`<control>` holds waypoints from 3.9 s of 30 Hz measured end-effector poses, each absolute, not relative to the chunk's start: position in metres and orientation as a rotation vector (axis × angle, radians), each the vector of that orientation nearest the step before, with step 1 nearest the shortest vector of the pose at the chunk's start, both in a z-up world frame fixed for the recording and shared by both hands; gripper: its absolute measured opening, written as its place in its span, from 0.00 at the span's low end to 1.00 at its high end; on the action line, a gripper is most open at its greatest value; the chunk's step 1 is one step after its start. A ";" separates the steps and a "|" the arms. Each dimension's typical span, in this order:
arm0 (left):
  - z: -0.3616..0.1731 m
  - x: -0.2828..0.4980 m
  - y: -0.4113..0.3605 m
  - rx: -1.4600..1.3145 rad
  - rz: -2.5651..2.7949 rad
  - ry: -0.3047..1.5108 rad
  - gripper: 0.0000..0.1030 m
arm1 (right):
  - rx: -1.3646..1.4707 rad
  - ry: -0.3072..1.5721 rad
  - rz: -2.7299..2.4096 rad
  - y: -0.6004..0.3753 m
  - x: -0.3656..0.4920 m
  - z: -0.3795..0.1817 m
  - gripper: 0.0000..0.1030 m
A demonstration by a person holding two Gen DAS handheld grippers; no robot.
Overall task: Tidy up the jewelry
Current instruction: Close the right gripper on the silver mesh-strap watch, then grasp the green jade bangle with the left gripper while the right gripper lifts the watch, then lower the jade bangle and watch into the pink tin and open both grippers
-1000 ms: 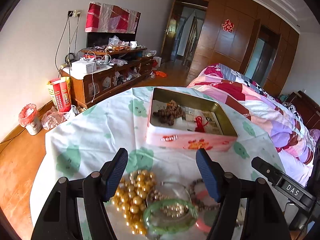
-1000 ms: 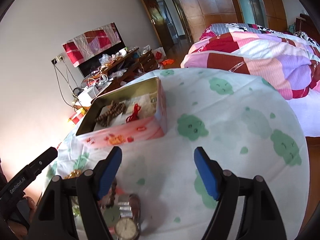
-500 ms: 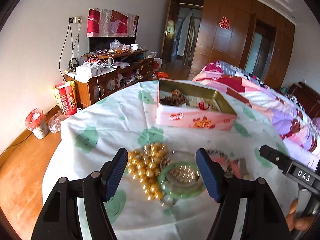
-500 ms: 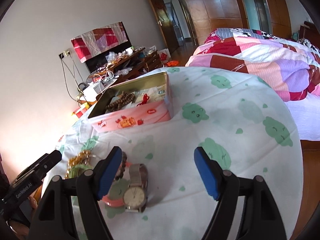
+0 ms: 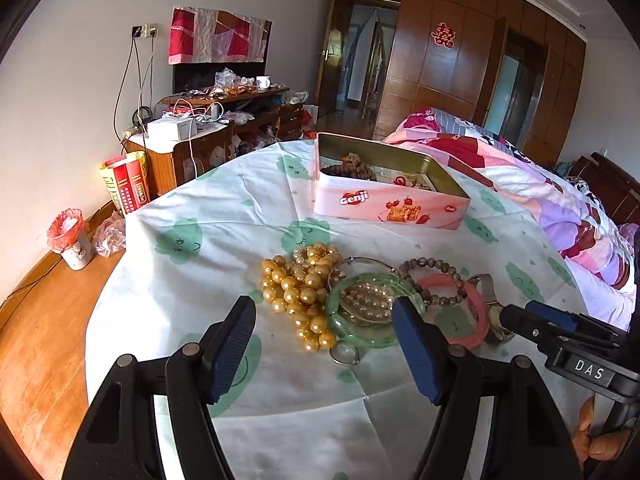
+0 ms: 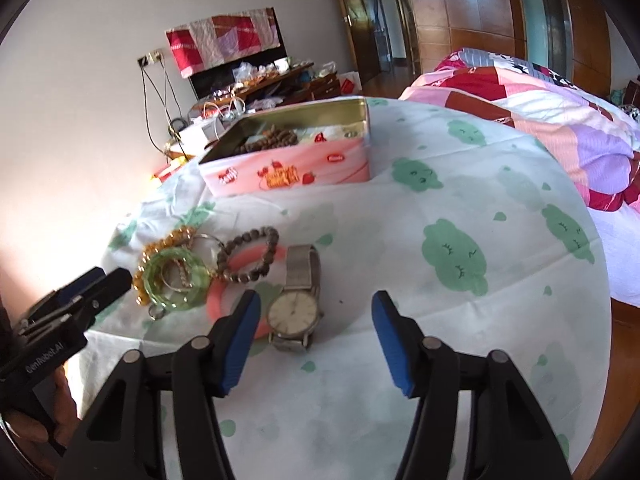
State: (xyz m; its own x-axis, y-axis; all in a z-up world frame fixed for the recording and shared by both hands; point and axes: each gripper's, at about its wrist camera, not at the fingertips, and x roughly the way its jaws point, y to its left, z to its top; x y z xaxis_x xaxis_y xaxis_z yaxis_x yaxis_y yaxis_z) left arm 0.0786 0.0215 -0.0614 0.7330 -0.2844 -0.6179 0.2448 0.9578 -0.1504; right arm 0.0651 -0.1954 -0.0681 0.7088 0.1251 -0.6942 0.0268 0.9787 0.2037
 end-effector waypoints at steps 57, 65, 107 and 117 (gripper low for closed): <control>-0.059 0.107 0.015 -0.025 -0.455 0.687 0.05 | 0.275 0.861 0.019 -0.234 0.075 -0.081 0.36; -0.039 0.101 0.015 -0.072 -0.464 0.615 0.06 | 0.314 0.805 0.039 -0.240 0.070 -0.072 0.36; -0.036 0.267 -0.058 -0.112 -0.451 0.721 0.06 | 0.232 0.664 0.175 -0.230 0.276 -0.033 0.36; -0.063 0.273 -0.073 -0.045 -0.419 0.846 0.08 | 0.168 0.744 0.175 -0.224 0.260 -0.052 0.54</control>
